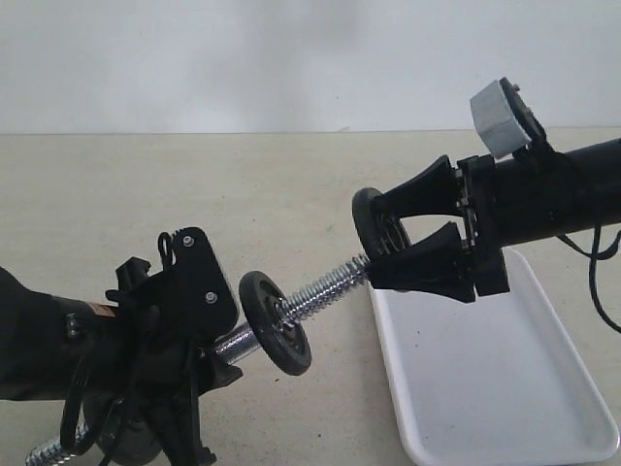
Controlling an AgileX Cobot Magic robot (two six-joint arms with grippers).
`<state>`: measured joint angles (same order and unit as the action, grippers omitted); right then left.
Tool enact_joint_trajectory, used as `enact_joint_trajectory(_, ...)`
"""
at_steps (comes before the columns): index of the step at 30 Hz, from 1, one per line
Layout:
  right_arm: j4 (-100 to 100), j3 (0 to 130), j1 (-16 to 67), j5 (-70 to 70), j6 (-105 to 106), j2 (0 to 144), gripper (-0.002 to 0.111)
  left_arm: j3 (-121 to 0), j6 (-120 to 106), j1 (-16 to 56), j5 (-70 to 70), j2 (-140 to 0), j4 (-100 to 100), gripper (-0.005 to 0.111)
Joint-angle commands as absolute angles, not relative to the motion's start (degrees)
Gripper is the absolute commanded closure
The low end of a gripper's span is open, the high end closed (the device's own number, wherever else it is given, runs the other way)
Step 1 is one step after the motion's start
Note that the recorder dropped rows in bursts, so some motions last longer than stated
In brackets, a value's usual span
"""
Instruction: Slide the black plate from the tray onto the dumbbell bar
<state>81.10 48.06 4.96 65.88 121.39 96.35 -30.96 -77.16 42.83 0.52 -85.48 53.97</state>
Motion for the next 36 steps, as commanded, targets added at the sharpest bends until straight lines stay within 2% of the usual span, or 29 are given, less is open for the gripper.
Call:
enact_joint_trajectory(1, 85.5, 50.7, 5.1, 70.0, 121.8, 95.7, 0.108, -33.0, -77.6, 43.0, -4.6, -82.6, 52.7, 0.102)
enact_joint_trajectory(15, 81.2, 51.1, 5.1, 70.0, 118.6, 95.7, 0.108, -33.0, -83.4, 43.0, -11.2, -82.6, 52.8, 0.102)
enact_joint_trajectory(36, 79.0, 51.1, 5.1, 70.0, 113.8, 95.7, 0.108, -33.0, -86.6, 43.0, -13.7, -82.6, 55.5, 0.102)
